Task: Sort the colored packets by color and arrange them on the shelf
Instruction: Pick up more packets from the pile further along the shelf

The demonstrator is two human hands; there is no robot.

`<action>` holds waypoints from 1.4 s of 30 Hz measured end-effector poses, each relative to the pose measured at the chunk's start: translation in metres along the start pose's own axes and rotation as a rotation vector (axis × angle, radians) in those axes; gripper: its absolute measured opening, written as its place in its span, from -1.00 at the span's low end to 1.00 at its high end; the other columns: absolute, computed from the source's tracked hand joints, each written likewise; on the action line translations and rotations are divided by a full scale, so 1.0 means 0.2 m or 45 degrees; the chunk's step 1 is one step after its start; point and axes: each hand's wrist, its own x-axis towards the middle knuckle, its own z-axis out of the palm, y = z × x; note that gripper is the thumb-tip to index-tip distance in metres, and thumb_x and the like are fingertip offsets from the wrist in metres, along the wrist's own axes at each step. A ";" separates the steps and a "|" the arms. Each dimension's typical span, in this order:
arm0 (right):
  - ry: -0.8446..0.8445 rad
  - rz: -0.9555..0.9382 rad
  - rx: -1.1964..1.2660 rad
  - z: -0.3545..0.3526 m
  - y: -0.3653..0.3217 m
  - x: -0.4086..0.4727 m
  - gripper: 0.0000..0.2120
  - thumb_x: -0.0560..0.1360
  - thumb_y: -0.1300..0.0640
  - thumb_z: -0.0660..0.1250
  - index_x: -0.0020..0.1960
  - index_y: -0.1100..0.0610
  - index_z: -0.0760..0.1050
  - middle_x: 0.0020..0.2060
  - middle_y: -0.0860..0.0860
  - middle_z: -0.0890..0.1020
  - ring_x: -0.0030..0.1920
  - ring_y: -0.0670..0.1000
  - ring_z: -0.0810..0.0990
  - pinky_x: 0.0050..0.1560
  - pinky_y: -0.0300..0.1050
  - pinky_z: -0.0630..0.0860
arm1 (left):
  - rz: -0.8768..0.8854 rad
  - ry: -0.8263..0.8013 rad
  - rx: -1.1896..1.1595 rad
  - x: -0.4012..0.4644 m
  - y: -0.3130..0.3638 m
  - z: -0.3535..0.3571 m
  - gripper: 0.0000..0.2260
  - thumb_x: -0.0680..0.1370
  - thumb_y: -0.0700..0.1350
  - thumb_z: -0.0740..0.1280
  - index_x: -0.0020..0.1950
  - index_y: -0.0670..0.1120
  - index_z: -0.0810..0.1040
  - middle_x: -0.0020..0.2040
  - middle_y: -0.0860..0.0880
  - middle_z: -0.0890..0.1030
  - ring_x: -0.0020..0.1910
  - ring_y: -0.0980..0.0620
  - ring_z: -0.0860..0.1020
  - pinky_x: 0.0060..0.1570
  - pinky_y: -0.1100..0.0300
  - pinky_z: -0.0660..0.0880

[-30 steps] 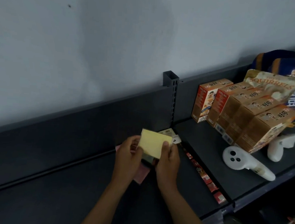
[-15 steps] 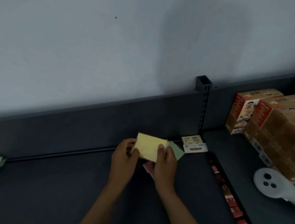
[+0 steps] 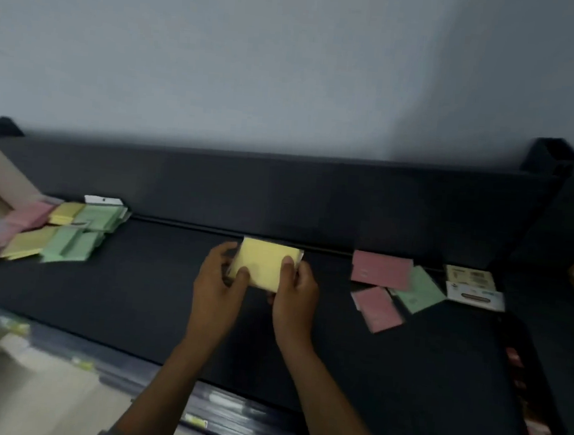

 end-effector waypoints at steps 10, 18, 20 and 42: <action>-0.135 0.077 -0.018 0.44 0.10 -0.24 -0.73 0.68 0.02 0.21 -0.11 0.15 0.46 -0.26 0.10 0.61 -0.33 0.02 0.57 -0.34 0.09 0.53 | -0.149 0.083 -0.026 -0.01 -0.36 -0.39 -0.63 0.61 -0.20 0.34 0.37 0.07 0.42 0.08 0.11 0.57 -0.02 0.21 0.58 -0.14 0.36 0.53; -0.239 0.037 -0.047 0.86 0.14 -0.48 -0.77 0.68 0.03 0.21 -0.06 0.13 0.49 -0.23 0.05 0.62 -0.31 -0.05 0.59 -0.32 0.01 0.55 | -0.222 0.193 -0.034 -0.03 -0.62 -0.80 -0.77 0.60 -0.20 0.33 0.21 0.07 0.51 0.05 0.15 0.60 -0.03 0.19 0.58 -0.17 0.43 0.47; -0.250 0.025 -0.031 0.95 0.15 -0.52 -0.77 0.68 0.03 0.21 -0.07 0.14 0.48 -0.24 0.06 0.61 -0.31 -0.03 0.59 -0.32 0.04 0.55 | -0.240 0.227 -0.065 -0.02 -0.64 -0.88 -0.72 0.61 -0.19 0.33 0.27 0.09 0.44 0.04 0.19 0.58 -0.06 0.23 0.57 -0.20 0.44 0.46; -0.703 -0.022 -0.168 2.37 0.35 -1.61 -0.72 0.68 -0.03 0.19 0.06 0.18 0.51 -0.09 0.15 0.58 -0.15 0.16 0.64 -0.43 -0.30 0.52 | -0.484 0.607 0.180 -0.36 -1.47 -2.46 -0.72 0.62 -0.15 0.33 0.34 -0.01 0.55 0.17 0.08 0.60 -0.02 0.22 0.58 -0.14 0.50 0.50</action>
